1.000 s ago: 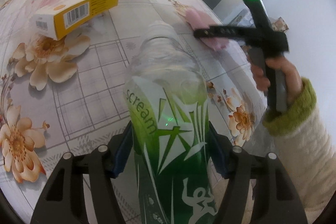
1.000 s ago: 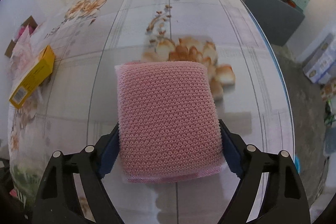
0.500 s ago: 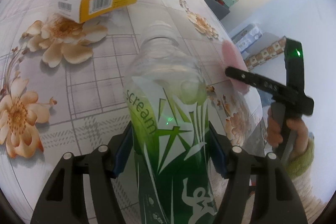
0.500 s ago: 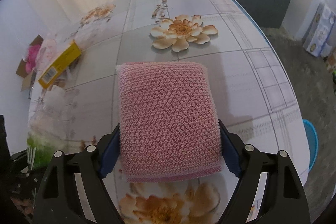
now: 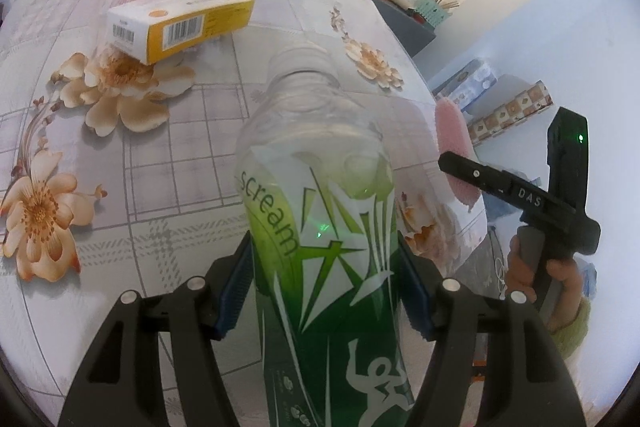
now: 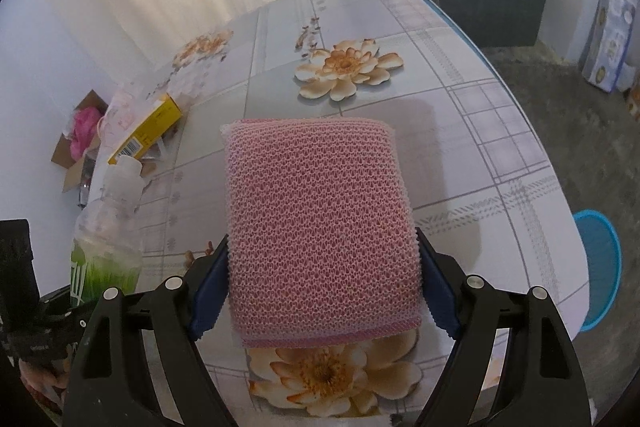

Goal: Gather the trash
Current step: 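Lift and carry the pink sponge and green bottle over the blue wastebasket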

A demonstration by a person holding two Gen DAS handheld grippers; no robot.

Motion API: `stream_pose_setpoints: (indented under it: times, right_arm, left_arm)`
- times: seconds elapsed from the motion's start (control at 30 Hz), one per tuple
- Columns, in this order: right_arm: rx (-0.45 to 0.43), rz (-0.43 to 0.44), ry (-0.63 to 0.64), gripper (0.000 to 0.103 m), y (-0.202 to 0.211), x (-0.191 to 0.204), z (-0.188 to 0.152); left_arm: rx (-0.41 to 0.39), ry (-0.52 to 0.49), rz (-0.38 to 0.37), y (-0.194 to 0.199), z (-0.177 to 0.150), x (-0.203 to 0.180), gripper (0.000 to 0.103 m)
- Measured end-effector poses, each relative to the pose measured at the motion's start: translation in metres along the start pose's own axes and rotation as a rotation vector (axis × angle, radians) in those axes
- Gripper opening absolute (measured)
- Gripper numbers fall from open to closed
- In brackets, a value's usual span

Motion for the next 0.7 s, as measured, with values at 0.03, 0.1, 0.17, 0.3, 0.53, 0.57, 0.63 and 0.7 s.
stream_pose_setpoints:
  times: [0.03,0.1,0.17,0.3,0.53,0.57,0.63,0.7]
  right_arm:
    - [-0.002,0.006,-0.003,0.078,0.002,-0.001,0.000]
    - [-0.006,0.010,-0.006,0.078,0.005,-0.003,-0.001]
    - [-0.010,0.015,-0.007,0.078,0.007,-0.003,-0.001]
    - [-0.011,0.024,-0.007,0.078,0.007,-0.004,-0.001]
    - [-0.001,0.027,-0.017,0.078,0.003,-0.007,-0.002]
    - [0.000,0.027,-0.018,0.078,0.003,-0.007,-0.002]
    - [0.001,0.026,-0.017,0.078,0.002,-0.007,-0.002]
    - [0.001,0.027,-0.017,0.078,0.002,-0.007,-0.001]
  left_arm:
    - [-0.001,0.001,0.001,0.000,0.000,-0.002,0.063]
    - [-0.001,0.001,0.002,0.000,0.000,-0.004,0.063]
    - [0.001,-0.001,0.004,0.000,-0.001,-0.005,0.063]
    - [0.008,0.002,0.010,-0.003,0.001,-0.007,0.063]
    - [0.019,0.019,0.017,-0.010,0.003,-0.005,0.064]
    - [0.020,0.021,0.017,-0.010,0.003,-0.004,0.064]
    - [0.023,0.025,0.022,-0.012,0.004,-0.004,0.064]
    - [0.026,0.029,0.026,-0.014,0.005,-0.002,0.064]
Point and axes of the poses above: each gripper's, at about its wrist camera, not at the fingertips, and y roughly against the way its jaws point, x to its left, z to its top, the point moved 3 cm from there along -y, roughly the way its jaws point, and after that the axes turned 6 degrees about x, right-handed, at the moved point
